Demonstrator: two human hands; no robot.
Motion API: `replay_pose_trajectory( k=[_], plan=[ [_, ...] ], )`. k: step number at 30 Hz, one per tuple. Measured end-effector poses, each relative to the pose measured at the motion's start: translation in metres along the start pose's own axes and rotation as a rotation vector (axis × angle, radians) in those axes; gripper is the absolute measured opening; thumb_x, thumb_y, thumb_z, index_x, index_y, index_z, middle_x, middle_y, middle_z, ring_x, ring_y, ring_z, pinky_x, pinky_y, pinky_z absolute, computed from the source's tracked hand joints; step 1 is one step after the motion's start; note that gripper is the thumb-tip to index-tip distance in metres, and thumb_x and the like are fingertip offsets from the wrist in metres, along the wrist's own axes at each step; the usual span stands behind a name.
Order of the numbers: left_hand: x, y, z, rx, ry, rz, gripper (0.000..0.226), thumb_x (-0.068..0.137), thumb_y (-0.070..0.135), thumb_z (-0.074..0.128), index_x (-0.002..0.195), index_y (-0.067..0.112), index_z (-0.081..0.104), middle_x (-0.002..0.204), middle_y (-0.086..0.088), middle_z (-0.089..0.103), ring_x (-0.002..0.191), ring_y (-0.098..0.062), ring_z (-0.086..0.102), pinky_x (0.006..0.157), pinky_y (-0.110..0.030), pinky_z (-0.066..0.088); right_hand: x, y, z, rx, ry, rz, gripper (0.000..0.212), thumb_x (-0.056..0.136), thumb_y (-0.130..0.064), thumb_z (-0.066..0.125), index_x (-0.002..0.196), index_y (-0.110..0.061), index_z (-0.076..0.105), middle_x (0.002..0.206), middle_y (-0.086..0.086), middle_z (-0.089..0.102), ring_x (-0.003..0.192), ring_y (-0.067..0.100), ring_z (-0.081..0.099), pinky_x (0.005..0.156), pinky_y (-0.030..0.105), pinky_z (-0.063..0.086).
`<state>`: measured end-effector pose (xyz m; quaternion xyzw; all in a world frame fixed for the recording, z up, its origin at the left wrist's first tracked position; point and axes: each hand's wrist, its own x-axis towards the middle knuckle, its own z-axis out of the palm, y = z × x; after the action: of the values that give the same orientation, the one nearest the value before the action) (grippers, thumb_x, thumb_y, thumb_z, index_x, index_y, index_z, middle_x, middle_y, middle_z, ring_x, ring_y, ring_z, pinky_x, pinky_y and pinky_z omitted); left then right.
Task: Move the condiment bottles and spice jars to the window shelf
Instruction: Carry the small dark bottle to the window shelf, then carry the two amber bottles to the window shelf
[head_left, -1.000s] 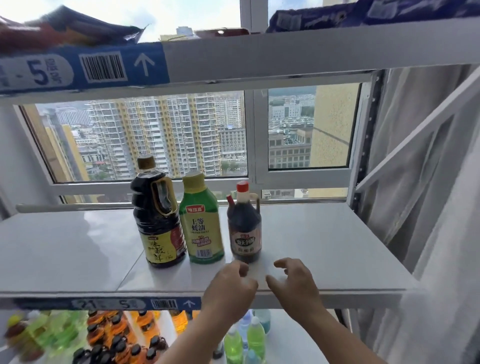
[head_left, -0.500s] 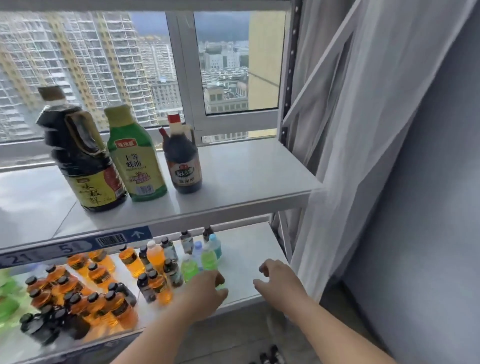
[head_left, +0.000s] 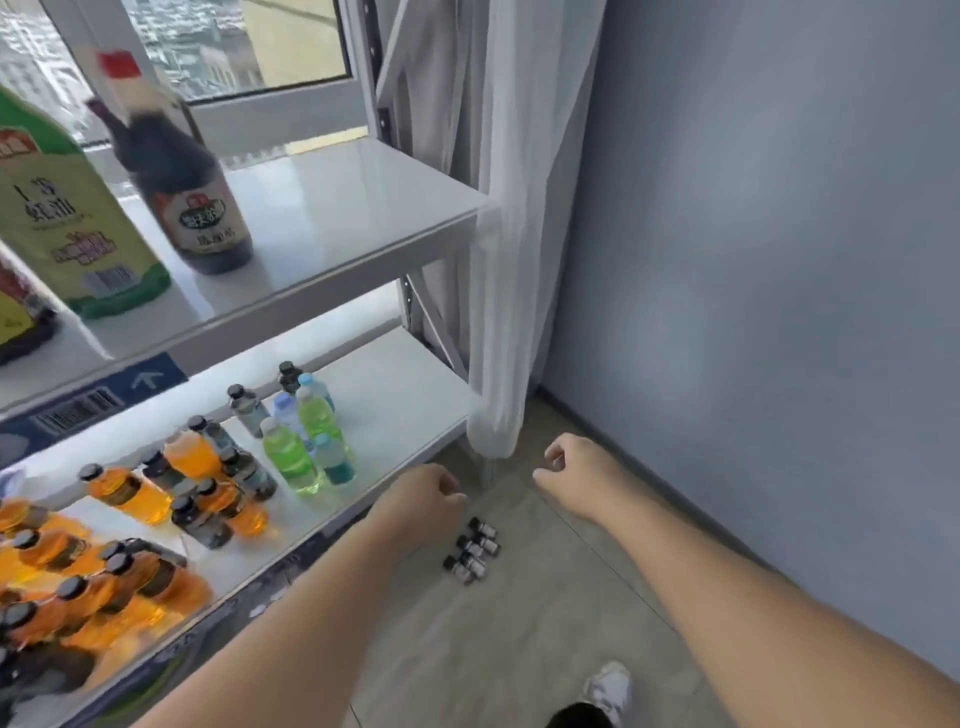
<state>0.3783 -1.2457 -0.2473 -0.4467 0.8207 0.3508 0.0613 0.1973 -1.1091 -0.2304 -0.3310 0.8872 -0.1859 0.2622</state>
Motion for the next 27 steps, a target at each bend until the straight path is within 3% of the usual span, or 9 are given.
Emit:
replay_pose_trajectory(
  k=[4, 8, 14, 18, 24, 27],
  plan=[
    [-0.013, 0.029, 0.016, 0.062, -0.058, 0.122, 0.018, 0.083, 0.037, 0.065, 0.098, 0.028, 0.068, 0.098, 0.009, 0.069, 0.093, -0.013, 0.064, 0.08, -0.03, 0.051, -0.043, 0.034, -0.01, 0.01, 0.095, 0.115, 0.034, 0.088, -0.041, 0.064, 0.117, -0.024, 0.061, 0.126, -0.002, 0.062, 0.111, 0.022, 0.062, 0.096, 0.04, 0.053],
    [-0.03, 0.061, 0.032, 0.132, -0.114, 0.264, 0.005, 0.085, 0.03, 0.06, 0.084, 0.026, 0.061, 0.086, 0.005, 0.064, 0.078, -0.016, 0.059, 0.08, -0.036, 0.054, -0.084, 0.063, -0.021, 0.011, 0.165, 0.202, 0.034, 0.088, -0.043, 0.063, 0.118, -0.027, 0.06, 0.123, -0.006, 0.062, 0.109, 0.019, 0.062, 0.09, 0.035, 0.052],
    [-0.072, 0.1, 0.072, 0.156, -0.177, 0.393, 0.014, 0.089, 0.032, 0.064, 0.094, 0.02, 0.07, 0.095, 0.002, 0.071, 0.086, -0.019, 0.064, 0.084, -0.031, 0.052, -0.149, 0.116, -0.03, 0.09, 0.24, 0.294, 0.037, 0.089, -0.044, 0.066, 0.12, -0.025, 0.062, 0.118, -0.006, 0.065, 0.107, 0.019, 0.063, 0.093, 0.038, 0.054],
    [-0.115, 0.122, 0.109, 0.172, -0.203, 0.473, 0.008, 0.087, 0.03, 0.064, 0.085, 0.028, 0.057, 0.084, 0.004, 0.06, 0.076, -0.018, 0.054, 0.076, -0.032, 0.049, -0.206, 0.164, -0.027, 0.138, 0.283, 0.352, 0.035, 0.087, -0.047, 0.067, 0.115, -0.027, 0.062, 0.111, -0.009, 0.064, 0.104, 0.018, 0.063, 0.094, 0.042, 0.055],
    [-0.204, 0.152, 0.174, 0.208, -0.262, 0.56, 0.004, 0.09, 0.032, 0.065, 0.093, 0.029, 0.065, 0.09, 0.004, 0.064, 0.087, -0.018, 0.06, 0.085, -0.033, 0.05, -0.315, 0.232, -0.012, 0.234, 0.35, 0.42, 0.029, 0.084, -0.042, 0.068, 0.107, -0.025, 0.063, 0.106, -0.007, 0.065, 0.098, 0.018, 0.063, 0.087, 0.036, 0.054],
    [-0.25, 0.168, 0.205, 0.228, -0.299, 0.595, 0.016, 0.091, 0.035, 0.066, 0.104, 0.027, 0.07, 0.096, 0.008, 0.067, 0.092, -0.016, 0.063, 0.083, -0.029, 0.049, -0.373, 0.26, -0.001, 0.303, 0.392, 0.473, 0.025, 0.084, -0.036, 0.065, 0.105, -0.023, 0.062, 0.102, -0.005, 0.064, 0.095, 0.019, 0.063, 0.085, 0.037, 0.055]
  ],
)
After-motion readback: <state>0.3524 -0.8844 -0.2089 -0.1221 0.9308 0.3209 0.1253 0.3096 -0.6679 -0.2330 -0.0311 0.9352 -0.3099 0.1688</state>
